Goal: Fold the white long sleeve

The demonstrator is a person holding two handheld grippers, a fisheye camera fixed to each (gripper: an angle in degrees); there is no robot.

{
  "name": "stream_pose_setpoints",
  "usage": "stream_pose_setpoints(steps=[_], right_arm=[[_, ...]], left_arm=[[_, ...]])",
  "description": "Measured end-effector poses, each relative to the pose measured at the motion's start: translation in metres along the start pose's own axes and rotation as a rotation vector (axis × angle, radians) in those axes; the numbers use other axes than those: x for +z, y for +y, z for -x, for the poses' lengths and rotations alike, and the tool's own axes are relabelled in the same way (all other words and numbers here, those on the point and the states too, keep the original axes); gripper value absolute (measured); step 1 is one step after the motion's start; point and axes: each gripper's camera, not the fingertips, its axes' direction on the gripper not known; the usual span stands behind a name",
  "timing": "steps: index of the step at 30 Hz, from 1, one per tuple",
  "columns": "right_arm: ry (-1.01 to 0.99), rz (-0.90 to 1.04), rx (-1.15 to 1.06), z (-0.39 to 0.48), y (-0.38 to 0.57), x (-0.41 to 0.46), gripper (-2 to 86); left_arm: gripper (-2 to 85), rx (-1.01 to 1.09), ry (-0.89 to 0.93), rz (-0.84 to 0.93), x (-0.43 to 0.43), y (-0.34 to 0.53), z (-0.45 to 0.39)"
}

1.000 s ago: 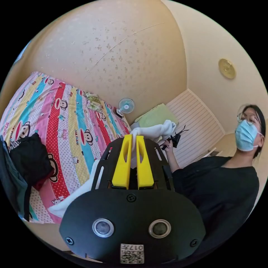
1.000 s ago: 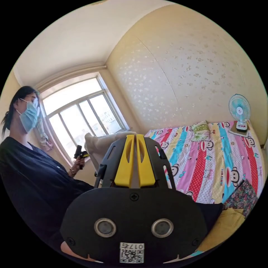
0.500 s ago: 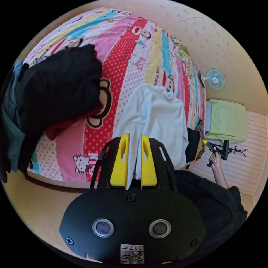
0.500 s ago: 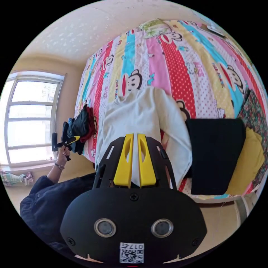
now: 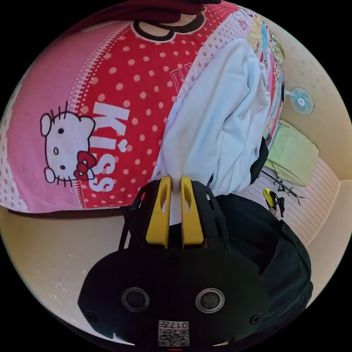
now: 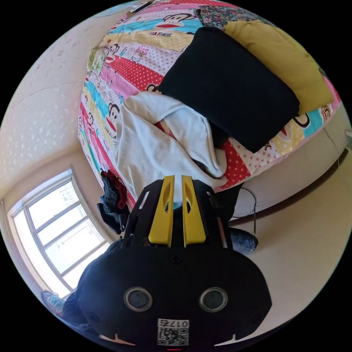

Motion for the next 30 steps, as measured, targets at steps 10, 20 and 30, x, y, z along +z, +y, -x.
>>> stream_pose_setpoints(steps=[10,20,30], right_arm=[[-0.030,-0.058,-0.053,0.050,0.022,-0.008,2.2],[0.001,-0.050,0.052,0.027,0.060,-0.017,6.4],[0.322,0.002,-0.096,0.051,-0.010,-0.019,11.8]], left_arm=[[5.9,0.002,0.005,-0.545,-0.218,0.108,0.084],[11.5,0.356,-0.024,-0.229,-0.182,0.091,0.052],[12.7,0.364,-0.120,0.147,-0.049,0.018,0.010]])
